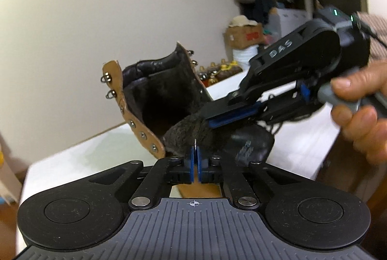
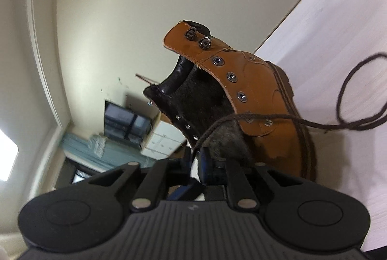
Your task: Lace up shoes with both hands
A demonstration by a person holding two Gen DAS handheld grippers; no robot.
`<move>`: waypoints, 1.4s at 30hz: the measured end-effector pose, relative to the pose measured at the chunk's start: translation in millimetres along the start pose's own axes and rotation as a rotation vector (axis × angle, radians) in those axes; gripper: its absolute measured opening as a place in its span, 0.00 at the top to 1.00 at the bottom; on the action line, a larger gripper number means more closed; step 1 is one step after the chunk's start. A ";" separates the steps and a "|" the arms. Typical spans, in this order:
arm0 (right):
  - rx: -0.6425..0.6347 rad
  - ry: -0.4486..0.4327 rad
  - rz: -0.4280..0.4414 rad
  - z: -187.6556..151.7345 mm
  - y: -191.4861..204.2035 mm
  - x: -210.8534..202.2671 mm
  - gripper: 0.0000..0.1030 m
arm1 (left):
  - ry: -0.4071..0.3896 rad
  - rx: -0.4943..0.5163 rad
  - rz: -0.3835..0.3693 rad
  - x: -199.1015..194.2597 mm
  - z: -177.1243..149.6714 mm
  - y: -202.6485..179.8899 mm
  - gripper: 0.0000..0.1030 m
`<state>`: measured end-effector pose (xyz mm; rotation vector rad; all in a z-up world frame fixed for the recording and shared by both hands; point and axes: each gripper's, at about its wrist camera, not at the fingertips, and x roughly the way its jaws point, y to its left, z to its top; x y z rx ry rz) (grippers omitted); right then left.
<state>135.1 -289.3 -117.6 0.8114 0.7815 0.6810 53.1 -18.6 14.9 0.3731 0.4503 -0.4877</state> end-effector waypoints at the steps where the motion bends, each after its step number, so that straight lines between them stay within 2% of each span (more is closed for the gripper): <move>1: -0.065 0.006 -0.018 0.7 6.1 -3.6 0.87 | 0.012 0.031 -0.003 -1.2 -1.6 1.1 0.97; 5: -0.384 0.028 -0.083 -1.9 41.6 -8.5 0.86 | 0.044 0.142 -0.015 -7.3 -7.7 4.4 0.97; 6: -0.444 0.048 -0.097 -2.8 49.2 -7.7 0.83 | 0.045 0.158 -0.014 -7.2 -7.9 5.0 0.97; 7: -0.451 0.074 -0.090 -1.8 51.6 -6.2 0.82 | 0.047 0.188 -0.018 -8.1 -6.8 6.6 0.97; 9: -0.411 0.129 -0.064 2.8 51.3 1.1 0.81 | 0.049 0.226 -0.028 -9.2 -5.4 9.0 0.97; 12: -0.169 0.185 -0.001 12.6 27.9 19.4 0.79 | 0.044 0.272 -0.071 -4.5 -4.8 19.0 0.97; 17: 0.127 0.211 0.095 13.8 -8.2 46.9 0.81 | 0.028 0.282 -0.146 5.3 -9.0 37.0 0.97; 19: 0.202 0.197 0.120 13.6 -14.4 53.4 0.82 | 0.033 0.276 -0.168 8.4 -8.8 43.9 0.97; 21: 0.235 0.184 0.113 12.9 -14.4 52.8 0.82 | 0.034 0.268 -0.180 7.3 -10.4 51.1 0.97; 23: 0.244 0.165 0.092 12.3 -10.3 45.7 0.80 | 0.037 0.218 -0.210 4.2 -10.3 66.5 0.98; 25: 0.202 0.110 0.020 14.2 1.5 23.7 0.79 | 0.043 0.162 -0.245 0.4 -2.0 78.3 0.98; 29: 0.071 -0.057 -0.210 29.0 27.1 -24.1 0.79 | 0.046 0.151 -0.318 -11.4 35.2 81.9 0.98; 30: 0.073 -0.090 -0.229 33.0 31.3 -31.5 0.79 | 0.047 0.149 -0.336 -14.4 44.5 82.7 0.98; 32: 0.078 -0.144 -0.242 40.4 40.2 -41.8 0.79 | 0.077 0.169 -0.440 -21.7 71.8 73.7 0.98; 34: 0.076 -0.158 -0.216 54.1 54.1 -47.5 0.78 | 0.117 0.191 -0.514 -23.4 83.8 60.4 0.98; 38: 0.034 -0.002 -0.206 70.4 61.0 -25.6 0.74 | 0.201 0.222 -0.612 -25.1 87.6 30.4 0.98; 42: -0.073 0.162 -0.271 68.0 49.0 -0.4 0.74 | 0.268 0.227 -0.652 -18.5 72.7 8.9 0.98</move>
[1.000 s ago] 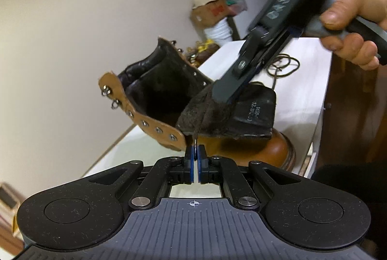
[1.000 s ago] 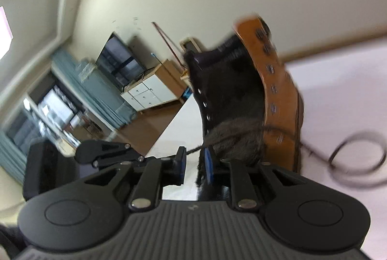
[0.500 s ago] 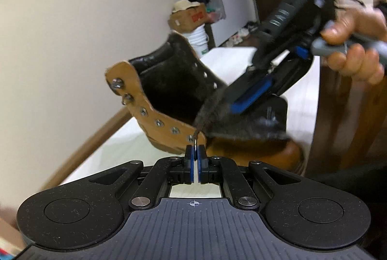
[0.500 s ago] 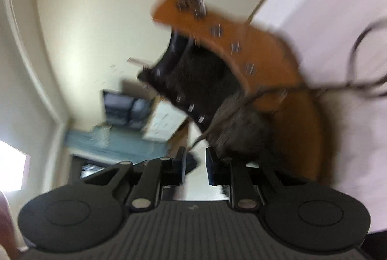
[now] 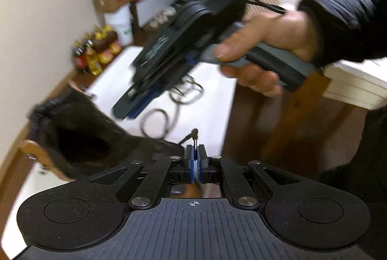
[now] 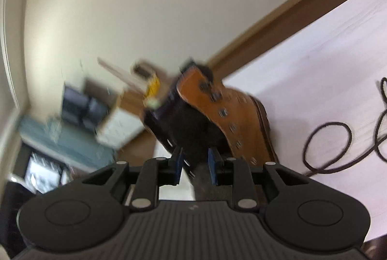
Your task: Lace up shoes with both hands
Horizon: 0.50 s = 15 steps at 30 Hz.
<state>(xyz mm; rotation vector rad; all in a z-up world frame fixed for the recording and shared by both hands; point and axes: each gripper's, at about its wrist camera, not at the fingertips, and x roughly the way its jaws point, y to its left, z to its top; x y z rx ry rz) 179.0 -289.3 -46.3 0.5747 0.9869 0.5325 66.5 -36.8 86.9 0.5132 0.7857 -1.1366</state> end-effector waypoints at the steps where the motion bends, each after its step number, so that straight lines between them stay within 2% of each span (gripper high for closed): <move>1: -0.030 0.030 -0.028 -3.7 -2.9 2.0 0.74 | 0.017 -0.002 -0.010 6.2 -3.6 -1.5 0.98; 6: -0.118 0.134 -0.072 -22.6 -22.2 0.3 0.74 | 0.077 -0.026 -0.060 26.7 -23.6 -10.0 0.98; 10: -0.177 0.088 -0.130 -30.3 -30.8 -7.2 0.74 | 0.108 -0.056 -0.061 28.7 -36.2 -6.9 0.98; 12: -0.165 0.066 -0.168 -32.6 -34.7 -7.5 0.74 | 0.115 -0.071 -0.060 29.2 -36.5 -4.6 0.98; 15: -0.147 0.084 -0.114 -33.6 -34.6 -4.2 0.74 | 0.115 -0.089 -0.053 25.9 -36.2 -1.7 0.98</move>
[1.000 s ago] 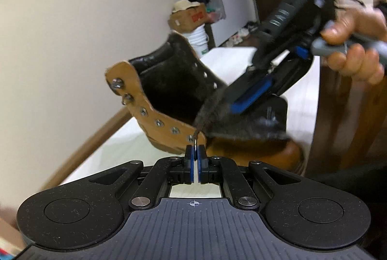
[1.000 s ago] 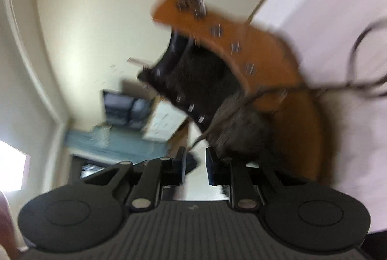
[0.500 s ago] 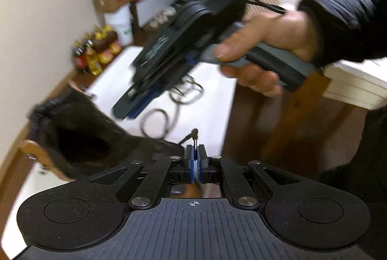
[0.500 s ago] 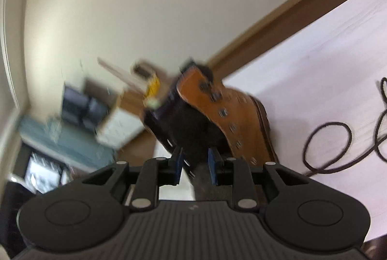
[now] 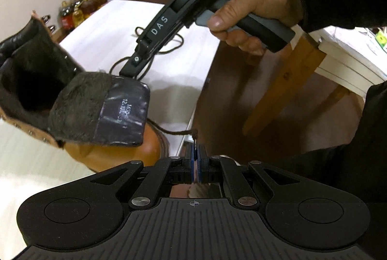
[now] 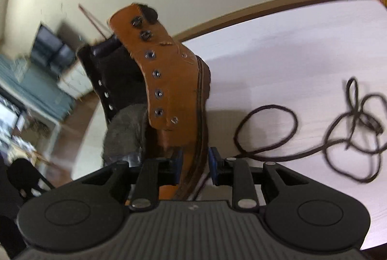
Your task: Lace up shoes with both hands
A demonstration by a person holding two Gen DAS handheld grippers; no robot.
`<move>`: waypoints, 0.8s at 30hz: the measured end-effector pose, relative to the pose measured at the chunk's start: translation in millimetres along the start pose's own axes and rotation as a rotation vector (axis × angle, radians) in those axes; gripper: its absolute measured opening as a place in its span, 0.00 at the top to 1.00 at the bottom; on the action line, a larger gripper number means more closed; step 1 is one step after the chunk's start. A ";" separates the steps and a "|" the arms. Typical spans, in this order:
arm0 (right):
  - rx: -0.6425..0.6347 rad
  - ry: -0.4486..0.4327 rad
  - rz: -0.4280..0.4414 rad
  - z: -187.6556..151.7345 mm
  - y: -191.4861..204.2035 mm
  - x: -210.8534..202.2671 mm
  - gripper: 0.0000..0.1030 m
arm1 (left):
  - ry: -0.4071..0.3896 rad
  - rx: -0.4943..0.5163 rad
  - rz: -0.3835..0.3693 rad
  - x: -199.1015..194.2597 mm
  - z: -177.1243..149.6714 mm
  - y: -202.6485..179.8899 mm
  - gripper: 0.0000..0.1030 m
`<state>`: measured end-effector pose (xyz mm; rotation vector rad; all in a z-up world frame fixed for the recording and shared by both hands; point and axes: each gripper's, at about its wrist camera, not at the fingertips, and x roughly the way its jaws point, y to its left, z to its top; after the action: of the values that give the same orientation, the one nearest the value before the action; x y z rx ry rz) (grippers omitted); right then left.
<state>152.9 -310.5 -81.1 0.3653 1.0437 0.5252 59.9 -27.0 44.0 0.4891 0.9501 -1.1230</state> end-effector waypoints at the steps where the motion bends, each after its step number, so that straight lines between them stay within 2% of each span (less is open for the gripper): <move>1: 0.002 0.010 0.048 -0.3 3.4 4.8 0.75 | -0.003 -0.009 0.005 -3.0 0.8 1.7 0.98; 3: 0.022 0.019 0.169 0.9 9.2 11.5 0.82 | -0.009 -0.023 0.014 -8.5 3.4 4.4 0.98; 6: 0.113 -0.023 0.317 3.6 12.1 7.6 0.78 | -0.018 -0.045 0.033 -21.1 9.9 9.0 0.98; 9: 0.160 -0.085 0.382 11.7 21.0 6.8 0.78 | -0.012 -0.071 0.064 -32.2 16.4 15.4 0.98; 12: 0.129 -0.163 0.290 30.7 36.4 2.0 0.78 | -0.005 -0.093 0.095 -36.8 21.8 18.2 0.98; 15: 0.130 -0.203 0.240 53.0 53.7 3.4 0.77 | -0.011 -0.124 0.135 -44.4 30.5 23.3 0.98; 18: 0.183 -0.215 0.161 70.4 65.0 12.0 0.73 | -0.022 -0.136 0.152 -49.5 37.9 25.6 0.98; 22: 0.250 -0.180 0.065 83.0 75.6 40.9 0.75 | -0.037 -0.126 0.177 -54.9 42.0 33.5 0.98; 24: 0.278 -0.164 0.049 84.0 76.4 46.9 0.75 | -0.052 -0.114 0.172 -61.8 41.8 41.7 0.98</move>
<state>228.0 -224.4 -36.2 0.6704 0.9509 0.3869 107.0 -9.1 113.1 0.4379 0.9036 -0.9177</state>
